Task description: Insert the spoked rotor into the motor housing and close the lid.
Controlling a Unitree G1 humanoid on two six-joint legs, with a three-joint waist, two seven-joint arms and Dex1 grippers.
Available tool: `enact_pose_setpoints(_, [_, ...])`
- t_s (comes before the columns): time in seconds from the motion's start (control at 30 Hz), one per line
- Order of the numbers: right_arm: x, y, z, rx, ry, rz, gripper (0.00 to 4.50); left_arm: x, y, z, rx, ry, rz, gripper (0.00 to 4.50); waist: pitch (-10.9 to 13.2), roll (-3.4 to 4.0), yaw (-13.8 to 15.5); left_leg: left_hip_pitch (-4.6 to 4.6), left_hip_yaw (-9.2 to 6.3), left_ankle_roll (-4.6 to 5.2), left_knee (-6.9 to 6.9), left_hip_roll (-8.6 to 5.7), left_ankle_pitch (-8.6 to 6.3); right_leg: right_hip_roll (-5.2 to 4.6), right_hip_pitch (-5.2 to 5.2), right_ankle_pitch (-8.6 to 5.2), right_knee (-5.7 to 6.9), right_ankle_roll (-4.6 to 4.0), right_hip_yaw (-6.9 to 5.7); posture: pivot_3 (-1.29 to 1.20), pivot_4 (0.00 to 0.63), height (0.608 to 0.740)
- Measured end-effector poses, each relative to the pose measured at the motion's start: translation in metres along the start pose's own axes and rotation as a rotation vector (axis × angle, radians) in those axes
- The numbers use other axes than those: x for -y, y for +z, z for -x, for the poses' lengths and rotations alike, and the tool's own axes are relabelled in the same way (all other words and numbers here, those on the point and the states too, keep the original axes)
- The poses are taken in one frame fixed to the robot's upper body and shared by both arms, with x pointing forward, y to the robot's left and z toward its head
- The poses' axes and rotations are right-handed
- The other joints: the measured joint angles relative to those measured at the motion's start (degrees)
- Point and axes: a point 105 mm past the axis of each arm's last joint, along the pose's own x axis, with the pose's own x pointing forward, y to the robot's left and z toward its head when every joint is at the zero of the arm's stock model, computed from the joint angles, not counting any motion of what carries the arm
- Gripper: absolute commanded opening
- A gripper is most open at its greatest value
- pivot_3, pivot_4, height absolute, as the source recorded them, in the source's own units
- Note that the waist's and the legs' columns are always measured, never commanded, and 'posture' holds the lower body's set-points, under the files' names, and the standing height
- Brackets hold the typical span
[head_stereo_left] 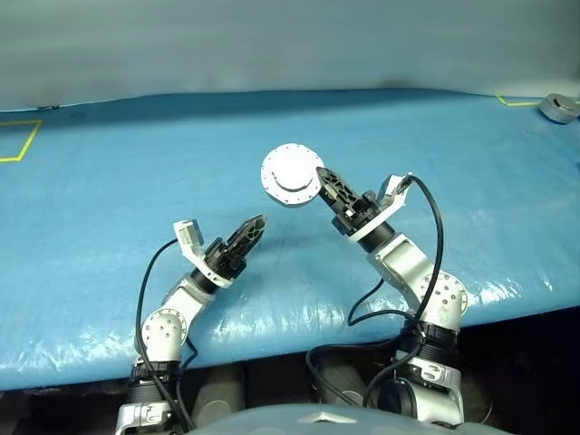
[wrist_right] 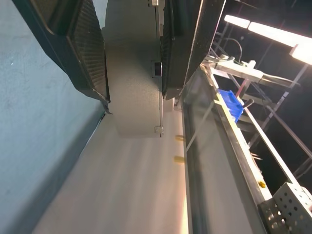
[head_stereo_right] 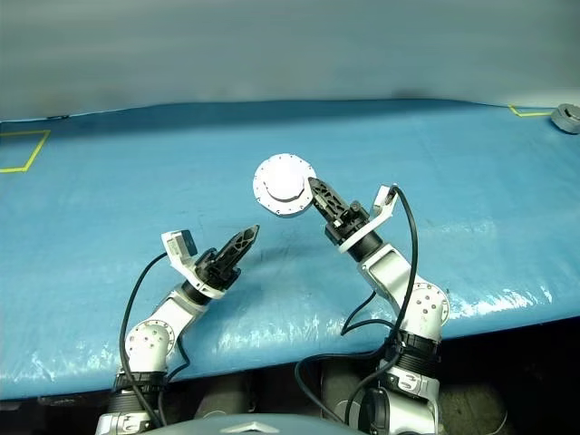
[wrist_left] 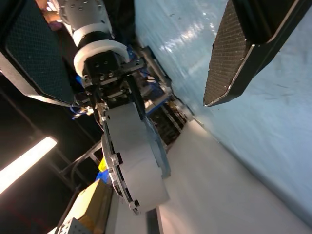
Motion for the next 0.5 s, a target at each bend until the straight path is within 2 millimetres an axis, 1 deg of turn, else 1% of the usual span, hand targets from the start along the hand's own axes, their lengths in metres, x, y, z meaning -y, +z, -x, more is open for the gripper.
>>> enact_pose_setpoints(0.13, [0.001, -0.009, 0.0, -0.033, -0.005, 0.0, 1.31, 0.004, -0.002, -0.009, 0.008, -0.031, 0.04, 4.47, 0.0, 0.0, 0.0, -0.01, 0.0, 0.0, 0.04, -0.01, 0.0, 0.0, 0.0, -0.09, 0.0, -0.16, 0.0, 0.0, 0.15, 0.74])
enact_pose_setpoints(0.27, [0.004, -0.02, 0.001, -0.064, -0.016, -0.006, 1.31, 0.004, 0.0, -0.014, 0.02, -0.029, 0.047, 4.47, 0.0, 0.0, 0.0, -0.02, -0.02, 0.0, 0.04, -0.01, 0.0, 0.01, 0.01, -0.09, 0.0, -0.16, 0.0, 0.0, 0.15, 0.74])
enact_pose_setpoints(0.4, [-0.003, -0.029, 0.001, -0.104, 0.009, 0.017, 1.31, 0.001, 0.0, -0.019, 0.014, -0.013, 0.04, 4.47, 0.0, 0.0, 0.0, -0.02, -0.02, 0.0, 0.05, -0.02, 0.0, 0.01, 0.01, -0.09, 0.0, -0.16, 0.0, 0.0, 0.15, 0.74])
enact_pose_setpoints(0.5, [-0.004, -0.034, 0.001, -0.125, 0.017, 0.028, 1.31, 0.002, 0.001, -0.024, 0.027, -0.022, 0.045, 4.47, 0.0, 0.0, 0.1, -0.04, -0.03, -0.01, 0.07, -0.02, 0.0, 0.0, 0.01, -0.09, -0.01, -0.15, 0.0, 0.0, 0.15, 0.74])
